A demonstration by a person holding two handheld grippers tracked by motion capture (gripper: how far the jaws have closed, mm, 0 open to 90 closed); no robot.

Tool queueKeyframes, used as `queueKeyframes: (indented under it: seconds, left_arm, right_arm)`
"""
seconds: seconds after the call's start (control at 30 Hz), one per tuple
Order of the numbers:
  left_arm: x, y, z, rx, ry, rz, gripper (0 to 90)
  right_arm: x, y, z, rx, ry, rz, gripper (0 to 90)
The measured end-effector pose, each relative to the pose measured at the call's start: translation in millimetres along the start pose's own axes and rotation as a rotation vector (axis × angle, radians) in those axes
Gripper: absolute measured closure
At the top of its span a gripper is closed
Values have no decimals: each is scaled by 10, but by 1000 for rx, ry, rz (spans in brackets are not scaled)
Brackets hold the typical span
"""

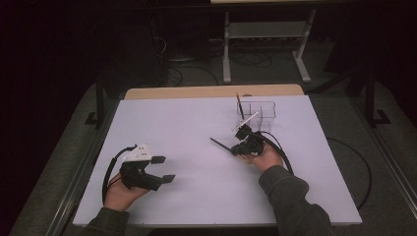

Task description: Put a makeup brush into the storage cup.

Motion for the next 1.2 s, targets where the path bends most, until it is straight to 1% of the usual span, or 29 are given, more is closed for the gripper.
queueKeyframes:
  seconds: [0.07, 0.2, 0.23, 0.33, 0.4, 0.43, 0.47, 0.6, 0.7, 0.77, 0.8, 0.83, 0.87, 0.97, 1.0, 1.07, 1.1, 1.2]
  left_arm:
    - [3, 5, 6, 1, 2, 1, 245]
    - [1, 8, 9, -9, -1, 0, 245]
    - [-5, 18, 9, -3, -1, -3, 245]
    - [-15, 26, 12, -10, -2, -5, 245]
    - [-13, 34, 20, -12, -1, -6, 245]
    - [-11, 39, 22, -10, -1, -6, 245]
    - [-11, 40, 27, -13, 1, -6, 245]
    - [-22, 65, 35, -14, 0, -12, 247]
    - [-28, 85, 47, -27, -3, -18, 249]
    - [-32, 108, 61, -23, 0, -23, 252]
    - [-33, 111, 71, -35, 2, -25, 253]
    - [-34, 123, 80, -32, 3, -26, 256]
    - [-31, 129, 86, -39, -1, -28, 257]
    - [-39, 152, 108, -46, 1, -35, 263]
    - [-43, 156, 116, -47, 0, -37, 266]
    - [-47, 169, 136, -53, -1, -46, 270]
    - [-54, 176, 149, -57, -1, -47, 274]
    - [-75, 215, 180, -68, -12, -64, 283]
  right_arm:
    - [43, -46, 17, 5, 10, 19, 826]
    - [119, -131, 14, 27, 10, 51, 826]
    - [135, -152, 12, 34, 10, 61, 826]
    - [179, -207, 8, 52, 10, 81, 826]
    - [209, -247, -2, 68, 1, 91, 826]
    - [219, -253, -5, 87, -1, 93, 826]
    - [234, -271, -10, 90, -3, 95, 826]
    - [283, -308, -19, 128, 4, 105, 826]
    - [321, -356, -23, 157, 7, 124, 826]
    - [343, -396, -31, 174, 5, 138, 826]
    - [349, -410, -31, 186, 6, 142, 826]
    - [356, -422, -32, 198, 6, 144, 826]
    - [368, -446, -38, 198, 1, 152, 826]
    - [404, -483, -38, 225, 5, 163, 826]
    - [417, -504, -44, 225, 1, 171, 826]
    - [434, -522, -52, 238, -3, 170, 826]
    - [441, -533, -56, 250, -4, 177, 825]
    - [469, -564, -66, 263, -9, 183, 826]
Point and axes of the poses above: each handheld gripper's, and its own axes: x roughly backward along the jaws, z roughly out of its top, y roughly to its right, the point moved 10 cm from there along -x, roughly forward along the jaws, and after that the axes turned 1 degree about -x, right-handed, at the moved point
